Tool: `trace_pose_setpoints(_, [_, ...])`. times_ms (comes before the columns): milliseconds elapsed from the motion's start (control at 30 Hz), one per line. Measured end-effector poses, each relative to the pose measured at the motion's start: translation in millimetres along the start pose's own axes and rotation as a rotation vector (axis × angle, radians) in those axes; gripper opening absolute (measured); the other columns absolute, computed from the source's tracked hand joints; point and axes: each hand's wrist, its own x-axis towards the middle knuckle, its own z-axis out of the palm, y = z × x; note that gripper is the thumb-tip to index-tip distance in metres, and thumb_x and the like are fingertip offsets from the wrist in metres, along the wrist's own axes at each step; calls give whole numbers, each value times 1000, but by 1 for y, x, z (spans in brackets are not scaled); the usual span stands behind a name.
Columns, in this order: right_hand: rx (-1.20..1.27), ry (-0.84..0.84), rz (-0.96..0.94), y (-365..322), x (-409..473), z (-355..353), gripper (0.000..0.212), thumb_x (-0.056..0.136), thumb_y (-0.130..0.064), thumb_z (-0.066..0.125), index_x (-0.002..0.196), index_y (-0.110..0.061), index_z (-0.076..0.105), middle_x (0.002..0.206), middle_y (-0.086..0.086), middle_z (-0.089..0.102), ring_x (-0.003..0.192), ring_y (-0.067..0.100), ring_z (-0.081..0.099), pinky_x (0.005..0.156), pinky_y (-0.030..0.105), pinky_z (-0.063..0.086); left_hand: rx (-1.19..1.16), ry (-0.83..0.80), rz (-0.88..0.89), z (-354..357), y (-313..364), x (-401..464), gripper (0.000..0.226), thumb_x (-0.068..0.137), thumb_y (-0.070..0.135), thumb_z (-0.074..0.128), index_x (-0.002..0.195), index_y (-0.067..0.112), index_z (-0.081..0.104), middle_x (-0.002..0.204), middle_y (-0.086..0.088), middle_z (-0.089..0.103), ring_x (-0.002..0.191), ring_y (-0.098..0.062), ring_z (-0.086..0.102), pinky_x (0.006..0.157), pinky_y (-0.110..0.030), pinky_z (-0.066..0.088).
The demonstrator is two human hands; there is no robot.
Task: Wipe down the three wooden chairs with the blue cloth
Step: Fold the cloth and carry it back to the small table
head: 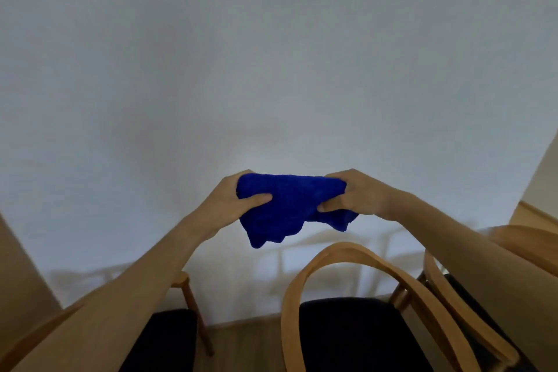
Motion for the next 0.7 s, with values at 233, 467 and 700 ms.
trace_pose_setpoints(233, [96, 4, 95, 67, -6, -40, 29, 80, -21, 79, 106, -19, 67, 95, -4, 74, 86, 15, 71, 68, 21, 54, 84, -43, -16, 63, -10, 61, 26, 84, 31, 72, 103, 18, 60, 96, 4, 69, 84, -9, 67, 66, -22, 54])
trace_pose_setpoints(467, [129, 357, 277, 165, -90, -139, 36, 74, -25, 83, 105, -21, 64, 95, -5, 72, 90, 17, 68, 74, 29, 57, 38, -268, 83, 223, 19, 160, 26, 84, 30, 73, 104, 20, 60, 97, 4, 69, 86, -11, 67, 70, -29, 58])
trace_pose_setpoints(700, [255, 834, 515, 245, -224, -213, 55, 69, -46, 84, 113, -35, 54, 109, -10, 62, 97, 12, 62, 70, 24, 57, -54, -532, 173, 428, 67, 211, 37, 84, 33, 71, 113, 23, 51, 108, 6, 60, 97, -11, 60, 68, -23, 55])
